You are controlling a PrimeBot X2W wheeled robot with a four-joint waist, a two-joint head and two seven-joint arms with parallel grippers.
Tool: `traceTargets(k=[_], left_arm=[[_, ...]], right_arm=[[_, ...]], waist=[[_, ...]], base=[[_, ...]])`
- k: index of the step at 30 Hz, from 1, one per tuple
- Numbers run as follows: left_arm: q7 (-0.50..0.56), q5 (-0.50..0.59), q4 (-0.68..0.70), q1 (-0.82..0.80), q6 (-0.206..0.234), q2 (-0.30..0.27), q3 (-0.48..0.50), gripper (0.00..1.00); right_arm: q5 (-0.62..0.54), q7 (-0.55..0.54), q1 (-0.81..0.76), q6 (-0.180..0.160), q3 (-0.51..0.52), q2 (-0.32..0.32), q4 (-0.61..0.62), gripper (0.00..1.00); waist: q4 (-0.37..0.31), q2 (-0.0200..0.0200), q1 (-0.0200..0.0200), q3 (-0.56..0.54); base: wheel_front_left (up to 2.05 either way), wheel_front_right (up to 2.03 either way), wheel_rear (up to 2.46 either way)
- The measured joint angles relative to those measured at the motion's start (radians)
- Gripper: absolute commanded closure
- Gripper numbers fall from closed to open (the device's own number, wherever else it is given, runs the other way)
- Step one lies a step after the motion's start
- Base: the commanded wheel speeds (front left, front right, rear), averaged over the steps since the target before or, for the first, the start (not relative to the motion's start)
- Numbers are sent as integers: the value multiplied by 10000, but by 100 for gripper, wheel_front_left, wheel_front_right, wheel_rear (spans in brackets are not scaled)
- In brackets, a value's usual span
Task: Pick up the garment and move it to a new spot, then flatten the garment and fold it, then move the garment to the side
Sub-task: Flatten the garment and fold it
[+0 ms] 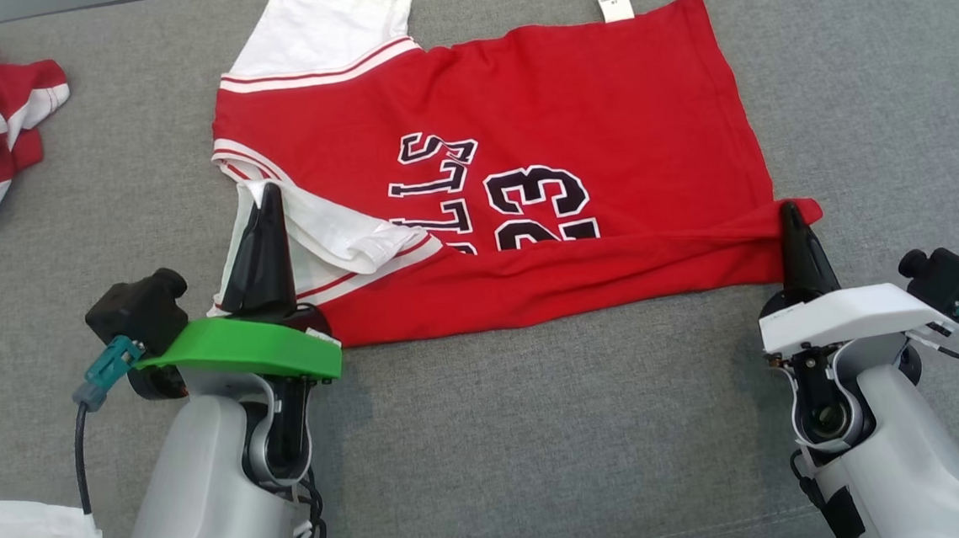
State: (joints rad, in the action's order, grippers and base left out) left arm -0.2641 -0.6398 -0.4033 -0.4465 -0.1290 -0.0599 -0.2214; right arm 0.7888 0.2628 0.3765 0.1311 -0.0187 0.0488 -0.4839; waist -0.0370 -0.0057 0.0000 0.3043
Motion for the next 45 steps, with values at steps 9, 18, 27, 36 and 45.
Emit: traceTargets(k=[9, 18, 27, 36, 45], left_arm=[[0, 196, -299, -516, 0, 69, 437, 100], [0, 326, -579, -619, 0, 96, 1011, 86], [0, 136, -422, -535, 0, 104, 989, 0], [0, 79, 301, 305, 0, 105, 1137, 0], [0, 159, -462, 1582, 0, -196, 1156, 0]], right_arm=[[-140, 0, 674, 0, -159, 2, -543, 100], [-127, 0, 897, 0, -366, 4, -757, 0], [-391, 0, 836, 0, -84, 0, 44, 0], [-1099, 0, -32, 0, 535, 6, 1469, 0], [-2119, 0, -1079, 0, 686, 0, 2069, 0]], waist=[[-116, 0, 0, 376], [-117, 0, 0, 348], [-124, 0, 0, 186], [-33, 0, 0, -184], [43, 0, 0, -668]], base=[[0, 0, 0], [0, 0, 0], [0, 0, 0], [0, 0, 0], [0, 0, 0]])
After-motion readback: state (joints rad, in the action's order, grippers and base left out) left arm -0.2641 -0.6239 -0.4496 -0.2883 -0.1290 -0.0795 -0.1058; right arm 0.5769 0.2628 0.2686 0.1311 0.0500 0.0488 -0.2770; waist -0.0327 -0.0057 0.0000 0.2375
